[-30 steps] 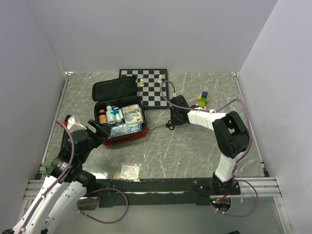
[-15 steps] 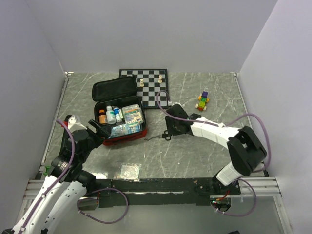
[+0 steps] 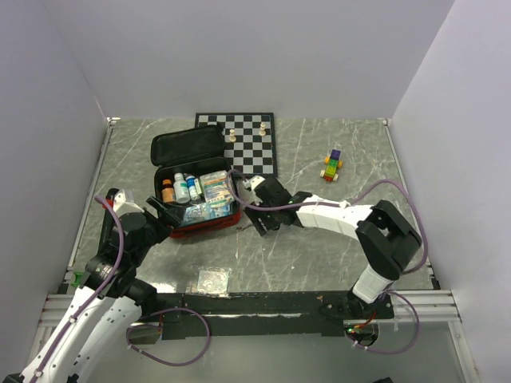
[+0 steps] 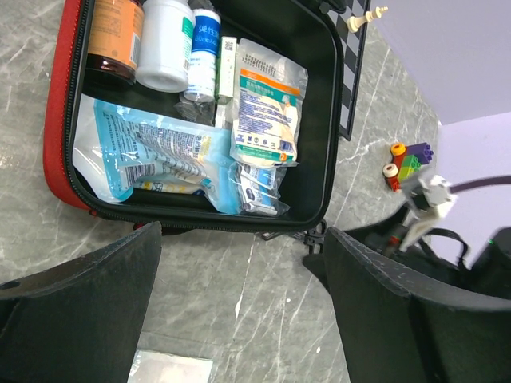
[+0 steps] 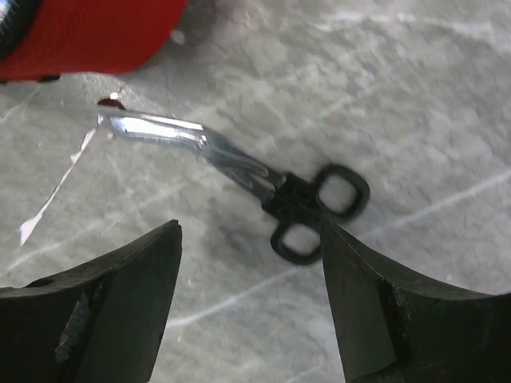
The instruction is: Organize the medicine kit
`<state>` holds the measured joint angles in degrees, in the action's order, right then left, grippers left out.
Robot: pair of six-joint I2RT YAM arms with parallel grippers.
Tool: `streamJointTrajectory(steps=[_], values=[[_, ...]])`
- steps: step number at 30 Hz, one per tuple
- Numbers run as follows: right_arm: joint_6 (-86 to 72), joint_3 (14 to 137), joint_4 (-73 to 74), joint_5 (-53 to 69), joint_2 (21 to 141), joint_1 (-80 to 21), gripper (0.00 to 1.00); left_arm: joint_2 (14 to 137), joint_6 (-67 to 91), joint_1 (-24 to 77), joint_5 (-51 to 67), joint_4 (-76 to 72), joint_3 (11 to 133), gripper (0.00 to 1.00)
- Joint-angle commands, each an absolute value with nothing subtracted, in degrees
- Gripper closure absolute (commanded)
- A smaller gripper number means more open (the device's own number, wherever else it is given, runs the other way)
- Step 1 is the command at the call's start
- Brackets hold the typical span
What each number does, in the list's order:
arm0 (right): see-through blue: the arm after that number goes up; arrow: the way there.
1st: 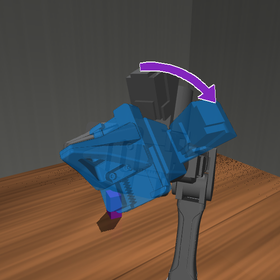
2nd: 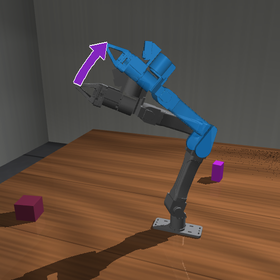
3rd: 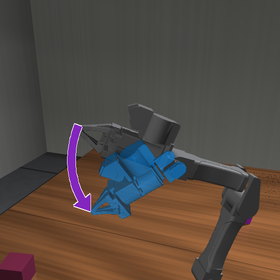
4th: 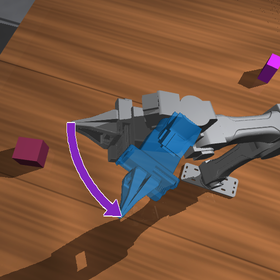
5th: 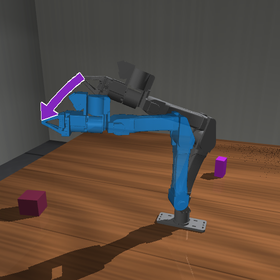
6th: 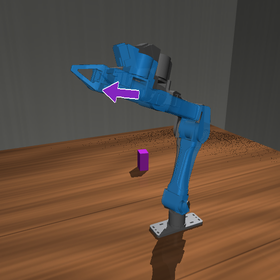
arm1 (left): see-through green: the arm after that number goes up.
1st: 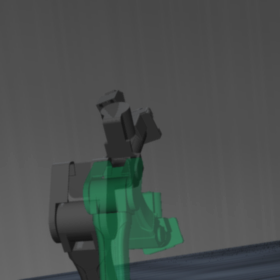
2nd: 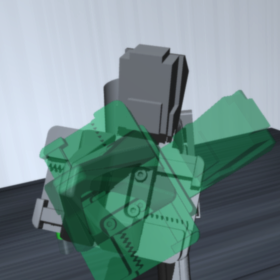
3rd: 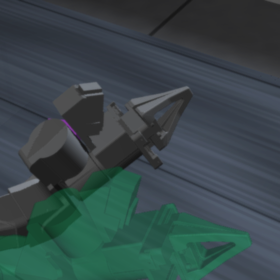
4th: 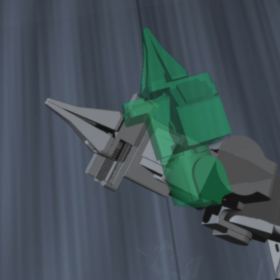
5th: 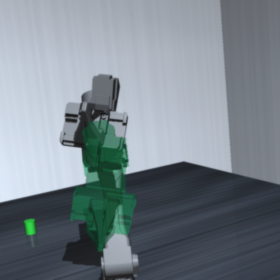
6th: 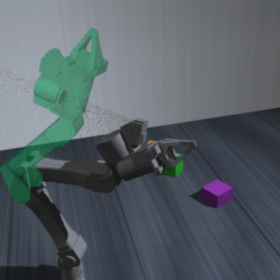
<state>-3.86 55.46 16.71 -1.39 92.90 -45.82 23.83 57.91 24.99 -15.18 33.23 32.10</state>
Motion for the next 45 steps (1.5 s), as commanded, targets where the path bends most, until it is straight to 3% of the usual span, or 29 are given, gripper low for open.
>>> streamJointTrajectory(steps=[1,16,25,29,32,36,40,45], values=[[-0.53,60.11,15.03,-5.53,96.06,-48.25,0.23,24.34,58.01,25.05,-13.98,31.38,32.34,0.14],[0.27,64.16,17.22,-7.12,105.20,-47.73,0.34,24.17,57.92,25.05,-14.77,31.73,32.26,0.13],[-11.06,59.07,19.77,-5.01,104.33,-41.84,0.56,24.34,57.83,25.05,-14.59,31.55,32.17,0.13],[-17.47,56.43,20.91,-3.61,102.48,-38.68,0.61,24.26,58.01,25.05,-14.24,31.11,31.91,0.13],[-22.40,54.59,21.18,-0.36,101.25,-37.09,0.59,24.52,58.18,25.05,-14.15,31.20,31.99,0.14],[-25.57,53.26,20.04,5.18,98.97,-37.18,0.48,24.79,58.53,25.05,-13.71,30.94,31.82,0.14],[-21.38,54.83,21.17,0.98,94.93,-39.28,0.39,24.87,58.80,25.05,-13.36,31.02,31.73,0.14],[-11.70,60.55,25.83,-4.12,96.94,-40.52,0.39,24.79,58.89,24.96,-13.10,30.76,31.90,0.14]])
